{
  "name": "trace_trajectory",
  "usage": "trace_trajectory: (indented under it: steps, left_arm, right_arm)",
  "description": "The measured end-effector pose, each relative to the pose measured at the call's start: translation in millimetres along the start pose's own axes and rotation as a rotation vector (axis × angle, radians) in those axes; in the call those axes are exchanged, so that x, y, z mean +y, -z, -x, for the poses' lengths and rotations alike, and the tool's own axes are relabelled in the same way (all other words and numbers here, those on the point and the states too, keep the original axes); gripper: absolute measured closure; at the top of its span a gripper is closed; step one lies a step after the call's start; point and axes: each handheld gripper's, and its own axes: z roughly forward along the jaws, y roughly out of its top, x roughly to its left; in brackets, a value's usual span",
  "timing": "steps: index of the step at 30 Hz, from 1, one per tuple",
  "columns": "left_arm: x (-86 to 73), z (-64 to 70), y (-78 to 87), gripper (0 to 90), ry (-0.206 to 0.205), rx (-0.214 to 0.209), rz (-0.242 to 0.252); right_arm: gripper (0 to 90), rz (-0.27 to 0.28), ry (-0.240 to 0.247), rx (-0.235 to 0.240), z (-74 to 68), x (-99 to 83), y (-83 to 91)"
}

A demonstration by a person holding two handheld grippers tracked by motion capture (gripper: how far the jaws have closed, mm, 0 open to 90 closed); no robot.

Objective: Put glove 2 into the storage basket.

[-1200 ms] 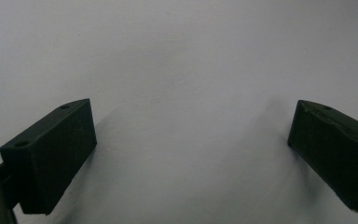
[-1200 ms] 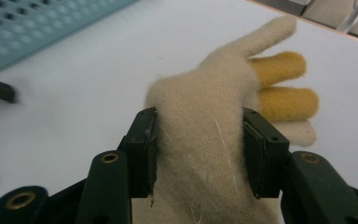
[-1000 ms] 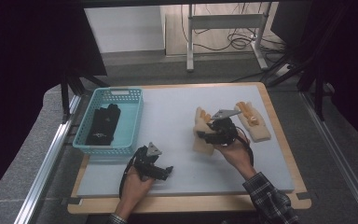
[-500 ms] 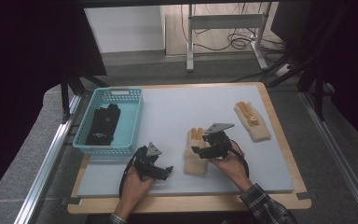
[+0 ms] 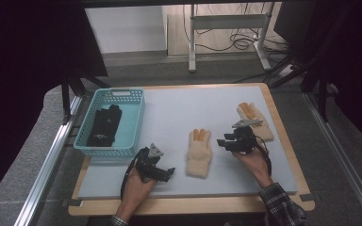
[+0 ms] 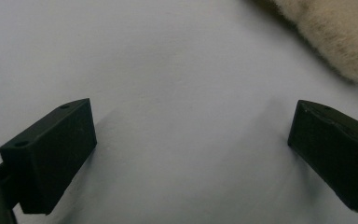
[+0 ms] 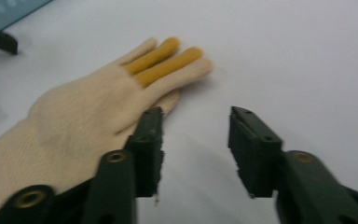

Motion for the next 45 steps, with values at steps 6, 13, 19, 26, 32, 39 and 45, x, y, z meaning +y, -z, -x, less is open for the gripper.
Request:
trace_trajectory:
  steps: [6,13,19,26,32,39,45]
  left_arm:
    - [0.0,0.1,0.1,1.0,0.0,0.001,0.0]
    - [-0.1,0.1,0.1,1.1,-0.001,0.001,0.001]
    - [0.0,0.1,0.1,1.1,-0.001,0.001,0.0]
    - [0.0,0.1,0.1,1.0,-0.002,0.001,-0.001]
    - [0.1,-0.3,0.3,1.0,-0.006,0.001,-0.004]
    - [0.1,-0.3,0.3,1.0,-0.006,0.001,-0.004]
    - [0.1,-0.3,0.3,1.0,-0.006,0.001,-0.004]
  right_arm:
    - [62.2,-0.025,0.054,0.028,-18.0,4.9,-25.7]
    - [85.7,-0.057,0.064,0.023,-24.3,4.0,-42.9]
    - [76.8,0.014,0.068,-0.025,-20.9,10.2,-11.8]
    - [65.2,0.032,0.032,-0.096,7.0,6.9,4.4]
    - [78.0,0.055,-0.043,-0.217,51.3,-3.1,39.5]
    - [88.2,0.029,-0.147,-0.349,105.2,-30.8,63.4]
    - [88.2,0.022,-0.197,-0.43,131.0,-48.2,73.9]
